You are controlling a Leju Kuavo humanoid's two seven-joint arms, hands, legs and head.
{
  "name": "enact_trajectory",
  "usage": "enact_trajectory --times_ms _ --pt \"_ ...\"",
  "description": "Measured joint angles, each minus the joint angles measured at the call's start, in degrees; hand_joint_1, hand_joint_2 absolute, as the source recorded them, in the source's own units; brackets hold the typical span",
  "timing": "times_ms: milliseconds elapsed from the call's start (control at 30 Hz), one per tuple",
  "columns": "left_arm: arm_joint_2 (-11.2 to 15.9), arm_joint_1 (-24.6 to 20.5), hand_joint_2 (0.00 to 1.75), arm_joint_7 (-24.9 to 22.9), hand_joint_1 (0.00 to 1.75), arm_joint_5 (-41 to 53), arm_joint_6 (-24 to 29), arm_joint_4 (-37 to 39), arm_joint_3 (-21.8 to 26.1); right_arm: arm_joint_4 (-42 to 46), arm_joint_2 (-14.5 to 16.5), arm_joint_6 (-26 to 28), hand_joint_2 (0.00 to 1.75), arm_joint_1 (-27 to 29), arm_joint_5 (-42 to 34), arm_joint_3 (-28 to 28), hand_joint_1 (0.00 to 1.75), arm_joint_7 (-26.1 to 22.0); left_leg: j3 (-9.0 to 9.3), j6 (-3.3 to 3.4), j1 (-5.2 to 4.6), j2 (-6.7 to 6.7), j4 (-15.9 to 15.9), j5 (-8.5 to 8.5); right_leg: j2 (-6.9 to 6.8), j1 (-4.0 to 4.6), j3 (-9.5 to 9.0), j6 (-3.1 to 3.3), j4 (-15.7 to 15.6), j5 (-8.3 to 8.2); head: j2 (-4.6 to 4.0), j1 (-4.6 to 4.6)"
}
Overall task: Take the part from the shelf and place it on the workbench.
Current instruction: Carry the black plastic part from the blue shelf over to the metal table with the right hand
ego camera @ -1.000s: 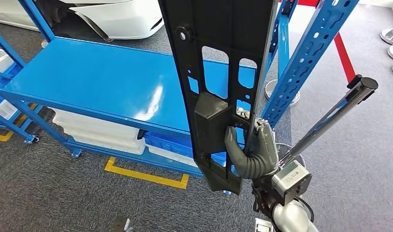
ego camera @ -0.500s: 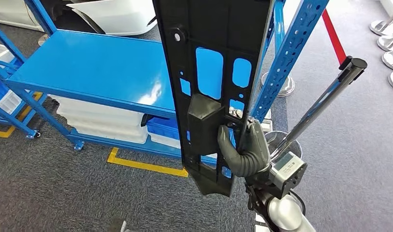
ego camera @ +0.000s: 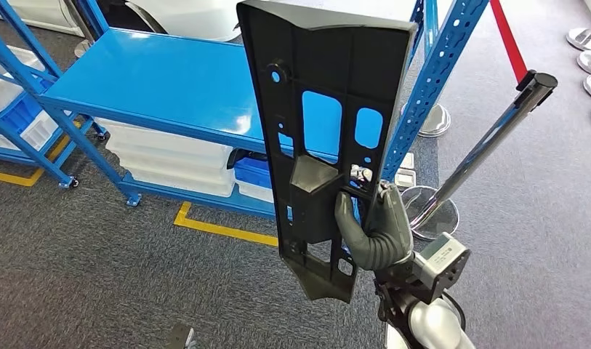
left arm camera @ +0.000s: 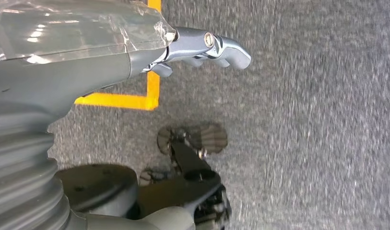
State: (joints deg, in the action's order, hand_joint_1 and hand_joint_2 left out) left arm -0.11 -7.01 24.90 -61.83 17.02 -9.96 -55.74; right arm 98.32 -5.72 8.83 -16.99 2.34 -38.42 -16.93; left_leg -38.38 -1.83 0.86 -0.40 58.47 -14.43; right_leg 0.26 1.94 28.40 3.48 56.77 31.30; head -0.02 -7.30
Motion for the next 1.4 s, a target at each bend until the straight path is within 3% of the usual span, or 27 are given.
enact_trajectory --times_ms 33,67,100,167,200,233,267,333,367,433,467,567,633,700,733,767,800,900,933,1000,1067,1133,1233,1267,1300,1400 --pt "0.0 0.0 1.75 0.0 0.00 0.0 0.1 0.0 0.0 0.0 0.0 0.0 1.75 0.0 0.0 0.0 1.75 0.0 -0.17 -0.26 0.07 -0.05 -0.1 -0.01 -0.13 -0.08 0.19 0.15 -0.5 -0.91 -0.01 -0.25" --pt "0.0 0.0 1.75 0.0 0.00 -0.1 0.2 0.0 0.0 0.0 0.1 0.0 1.75 0.0 0.0 0.0 1.75 0.0 -0.58 -0.48 0.05 -0.07 0.7 -1.10 -0.29 -0.29 0.46 0.48 -1.1 -1.79 -0.01 -0.39" --pt "0.0 0.1 1.75 0.0 0.00 -0.2 0.3 0.0 0.0 -0.1 0.2 0.0 1.75 -0.1 0.0 0.0 1.75 0.0 -1.22 -0.69 0.01 -0.08 2.5 -3.22 -0.49 -0.56 0.90 0.73 -1.6 -2.65 -0.02 -0.31" --pt "0.0 0.1 1.75 0.0 0.00 -0.4 0.7 0.0 0.0 -0.1 0.4 0.0 1.75 -0.1 0.0 0.0 1.75 0.1 -2.82 -1.14 0.22 -0.01 9.2 -9.07 -0.68 -0.86 2.38 1.03 -1.6 -3.91 -0.02 0.32" --pt "0.0 0.1 1.75 0.0 0.00 -0.5 0.8 0.0 0.0 -0.2 0.5 0.0 1.75 0.0 -0.1 0.0 1.75 0.1 -3.32 -1.45 0.35 0.00 12.7 -10.87 -0.74 -0.90 3.27 0.95 -1.4 -4.31 -0.01 0.60" --pt "0.0 0.1 1.75 0.0 0.00 -0.6 0.9 0.1 0.0 -0.3 0.6 0.0 1.75 0.0 -0.1 -0.1 1.75 0.1 -3.35 -1.77 0.50 0.01 15.2 -11.29 -0.78 -0.96 4.21 0.80 -1.0 -4.70 -0.01 0.85" --pt "0.0 0.1 1.75 0.0 0.00 -0.7 1.0 0.1 0.0 -0.4 0.6 0.0 1.75 0.0 -0.1 -0.1 1.75 0.1 -2.65 -2.10 0.66 0.01 16.1 -10.21 -0.81 -1.09 5.21 0.58 -0.5 -5.05 -0.01 1.04" --pt "0.0 0.1 1.75 0.0 0.00 -0.8 1.0 0.1 0.1 -0.6 0.6 0.0 1.75 0.0 -0.1 -0.1 1.75 0.1 1.10 -2.87 1.12 0.01 12.5 -6.81 -0.79 -1.45 7.31 -0.02 0.7 -5.57 -0.01 1.33" --pt "0.0 0.0 1.75 0.0 0.00 -0.8 1.0 0.1 0.1 -0.6 0.7 0.0 1.75 0.0 -0.1 -0.1 1.75 0.1 3.70 -3.20 1.14 -0.04 8.9 -6.48 -0.75 -1.52 8.32 -0.34 1.6 -5.75 -0.01 1.62" --pt "-0.1 0.0 1.75 0.0 0.00 -0.8 1.0 0.1 0.1 -0.7 0.9 0.0 1.75 0.0 -0.1 -0.1 1.75 0.1 7.27 -2.61 0.99 -0.08 3.0 -8.38 -0.59 -1.38 9.63 -0.92 3.0 -6.06 -0.01 1.96" --pt "-0.1 0.0 1.75 0.0 0.00 -0.8 1.0 0.1 0.1 -0.7 1.0 0.0 1.75 0.0 -0.1 -0.1 1.75 0.0 7.90 -2.00 0.71 -0.08 1.8 -9.22 -0.52 -1.33 9.91 -1.21 3.3 -6.30 -0.01 1.83" --pt "-0.1 0.0 1.75 0.0 0.00 -0.9 1.0 0.1 0.1 -0.9 1.0 0.0 1.75 0.0 -0.1 -0.2 1.75 0.0 7.42 -0.20 0.60 0.10 1.3 -8.66 -0.46 -1.74 10.55 -2.21 4.3 -6.02 -0.01 0.67" --pt "-0.1 -0.1 1.75 0.0 0.00 -1.0 1.0 0.1 0.2 -1.0 1.0 0.0 1.75 0.0 0.0 -0.2 1.75 0.0 6.79 0.75 0.58 0.23 1.1 -7.94 -0.47 -2.00 12.32 -2.69 8.7 -2.71 -0.01 -0.08" --pt "-0.1 0.0 1.75 0.0 0.00 -0.9 0.8 0.1 0.2 -1.3 1.0 0.0 1.75 0.0 0.2 -0.3 1.75 -0.1 6.07 1.23 0.33 0.22 1.2 -7.41 -0.46 -2.06 14.80 -2.79 15.8 1.18 -0.01 -1.19" --pt "-0.1 0.0 1.75 0.0 0.00 -0.9 0.6 0.1 0.2 -1.4 1.0 0.0 1.75 0.0 0.4 -0.4 1.75 -0.1 5.78 1.34 0.17 0.21 1.2 -7.23 -0.45 -2.07 15.40 -2.69 18.1 2.04 -0.02 -1.61" --pt "-0.1 0.1 1.75 -0.1 0.00 -0.8 0.5 0.1 0.2 -1.6 1.0 0.0 1.75 0.0 0.6 -0.6 1.75 -0.2 5.58 1.38 0.02 0.18 1.2 -7.09 -0.43 -2.03 15.03 -2.44 18.4 1.83 -0.01 -1.92" --pt "-0.1 0.1 1.75 -0.3 0.00 -0.8 0.4 0.1 0.2 -1.7 1.1 0.0 1.75 0.0 0.8 -0.7 1.75 -0.2 5.48 1.40 -0.11 0.14 1.2 -7.02 -0.41 -1.89 13.67 -2.06 16.7 0.64 -0.01 -2.13" --pt "-0.2 0.0 1.75 -0.6 0.00 -0.9 0.5 0.2 0.2 -1.8 1.3 0.0 1.75 -0.2 1.2 -0.8 1.75 -0.2 5.42 1.13 -0.18 0.02 1.1 -6.80 -0.34 -0.88 7.90 -0.57 6.4 -3.68 -0.01 -2.20" --pt "-0.2 0.0 1.75 -0.7 0.00 -1.0 0.6 0.2 0.2 -1.9 1.4 0.0 1.75 -0.3 1.3 -0.8 1.75 -0.3 5.32 0.85 -0.04 -0.02 0.9 -6.62 -0.27 -0.54 7.08 -0.30 4.5 -4.31 -0.01 -2.14" --pt "-0.3 0.0 1.75 -0.8 0.00 -1.1 0.6 0.2 0.2 -1.9 1.5 -0.1 1.75 -0.4 1.5 -0.8 1.75 -0.3 5.15 0.27 0.25 -0.10 0.6 -6.22 -0.11 -0.10 7.05 -0.22 3.6 -4.75 -0.01 -2.13" --pt "-0.4 0.0 1.75 -0.8 0.00 -1.1 0.6 0.2 0.2 -1.9 1.6 -0.1 1.75 -0.5 1.7 -0.8 1.75 -0.3 4.94 -0.12 0.20 -0.05 0.8 -6.58 -0.12 -0.53 6.15 0.08 1.8 -5.03 -0.01 -2.24" --pt "-0.4 0.0 1.75 -0.8 0.00 -1.1 0.7 0.2 0.3 -2.0 1.8 -0.1 1.75 -0.7 1.8 -1.0 1.75 -0.4 3.52 -0.54 0.04 0.02 3.8 -8.66 -0.30 -1.10 4.97 0.37 -0.4 -5.13 -0.01 -1.64" --pt "-0.4 0.1 1.75 -0.8 0.00 -1.1 0.7 0.2 0.3 -2.3 2.1 -0.1 1.75 -0.7 1.8 -1.4 1.75 -0.4 -1.15 -1.41 0.37 0.06 13.7 -12.71 -0.57 -1.23 4.84 0.55 -0.7 -5.02 -0.01 -0.34" --pt "-0.3 0.2 1.75 -0.8 0.00 -1.1 0.7 0.3 0.4 -2.4 2.1 -0.1 1.75 -0.7 1.9 -1.5 1.75 -0.4 -1.97 -1.72 0.57 0.08 15.3 -12.63 -0.63 -1.33 4.92 0.48 -0.4 -4.92 -0.01 0.01" --pt "-0.3 0.2 1.75 -0.8 0.00 -1.1 0.7 0.3 0.4 -2.4 2.1 -0.1 1.75 -0.6 2.0 -1.5 1.75 -0.4 -1.82 -2.02 0.79 0.12 14.8 -11.54 -0.67 -1.50 5.03 0.32 -0.1 -4.75 -0.01 0.33" --pt "-0.2 0.2 1.75 -0.8 0.00 -1.0 0.5 0.4 0.6 -2.5 2.2 -0.1 1.75 -0.6 2.6 -1.6 1.75 -0.4 2.47 -2.84 1.24 0.63 5.4 -6.69 -0.73 -2.05 5.69 -0.82 2.0 -3.67 -0.02 1.46"
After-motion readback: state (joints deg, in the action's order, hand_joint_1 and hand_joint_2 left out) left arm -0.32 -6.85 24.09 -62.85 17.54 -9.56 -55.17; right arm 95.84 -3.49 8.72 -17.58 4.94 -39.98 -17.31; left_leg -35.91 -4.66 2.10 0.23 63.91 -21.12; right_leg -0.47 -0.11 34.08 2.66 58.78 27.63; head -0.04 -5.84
